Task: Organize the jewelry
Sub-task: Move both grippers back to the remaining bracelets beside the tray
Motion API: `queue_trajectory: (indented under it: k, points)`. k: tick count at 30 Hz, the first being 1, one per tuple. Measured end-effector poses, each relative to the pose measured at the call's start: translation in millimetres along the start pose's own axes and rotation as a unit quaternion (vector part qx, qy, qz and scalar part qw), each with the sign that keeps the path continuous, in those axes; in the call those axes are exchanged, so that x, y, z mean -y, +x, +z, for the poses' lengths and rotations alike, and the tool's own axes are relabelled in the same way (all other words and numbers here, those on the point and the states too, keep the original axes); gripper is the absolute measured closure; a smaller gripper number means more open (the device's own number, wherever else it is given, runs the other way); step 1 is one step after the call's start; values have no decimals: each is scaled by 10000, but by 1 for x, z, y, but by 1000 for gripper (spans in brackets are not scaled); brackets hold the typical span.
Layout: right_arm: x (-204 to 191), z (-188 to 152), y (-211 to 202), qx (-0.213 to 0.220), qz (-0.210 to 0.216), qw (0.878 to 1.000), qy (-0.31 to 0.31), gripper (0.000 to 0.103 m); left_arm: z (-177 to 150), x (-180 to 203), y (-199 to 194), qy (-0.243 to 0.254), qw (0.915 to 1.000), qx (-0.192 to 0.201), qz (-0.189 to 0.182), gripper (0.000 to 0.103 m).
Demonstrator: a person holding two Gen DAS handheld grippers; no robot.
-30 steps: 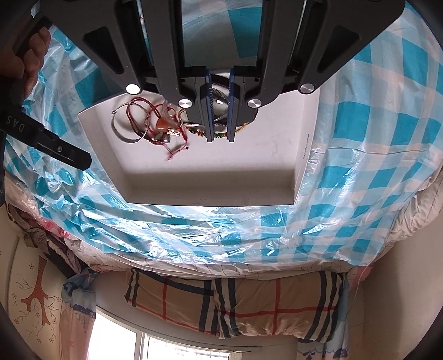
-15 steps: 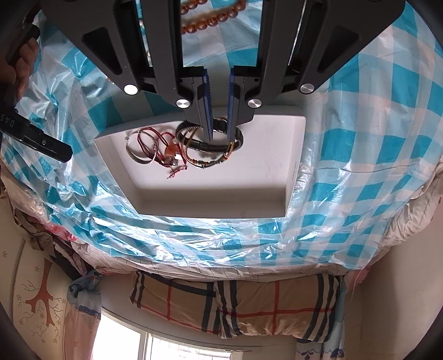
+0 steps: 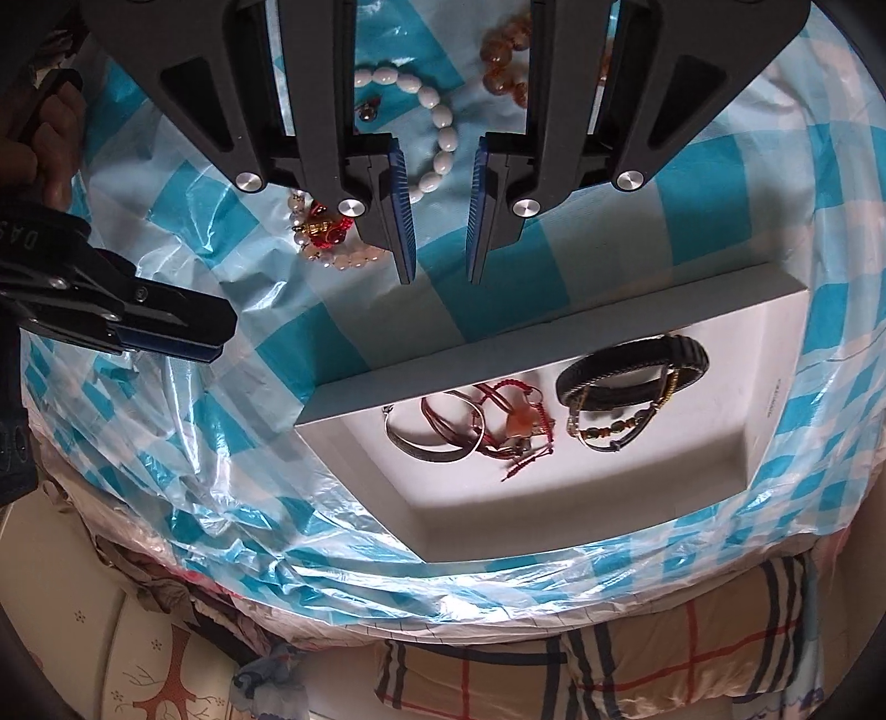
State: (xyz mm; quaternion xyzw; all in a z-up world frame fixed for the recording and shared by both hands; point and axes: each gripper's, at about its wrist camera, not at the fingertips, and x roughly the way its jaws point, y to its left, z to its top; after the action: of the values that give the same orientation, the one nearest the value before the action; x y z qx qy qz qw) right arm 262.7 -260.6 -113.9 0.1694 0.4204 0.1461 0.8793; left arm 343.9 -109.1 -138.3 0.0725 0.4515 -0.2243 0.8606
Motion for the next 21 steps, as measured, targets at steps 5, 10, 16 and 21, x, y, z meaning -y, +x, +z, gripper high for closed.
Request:
queue_trajectory:
  k: [5,10,16,21]
  points:
    - [-1,-1,-2,-17,49,10000,7,71,0,10,7,216,9997,-140,29,86]
    - [-5,-3,-5,-21,112,9999,-12,71,-5,16,13,391,9988,-286,70,85]
    - [-7,-6,-6,-40,96,9999,-1,71,-10,23,15,528,9978,-383,100,86]
    - [-5,-9,-5,-105,69,9999,9,71,-12,20,16,431,9980,-432,167,96]
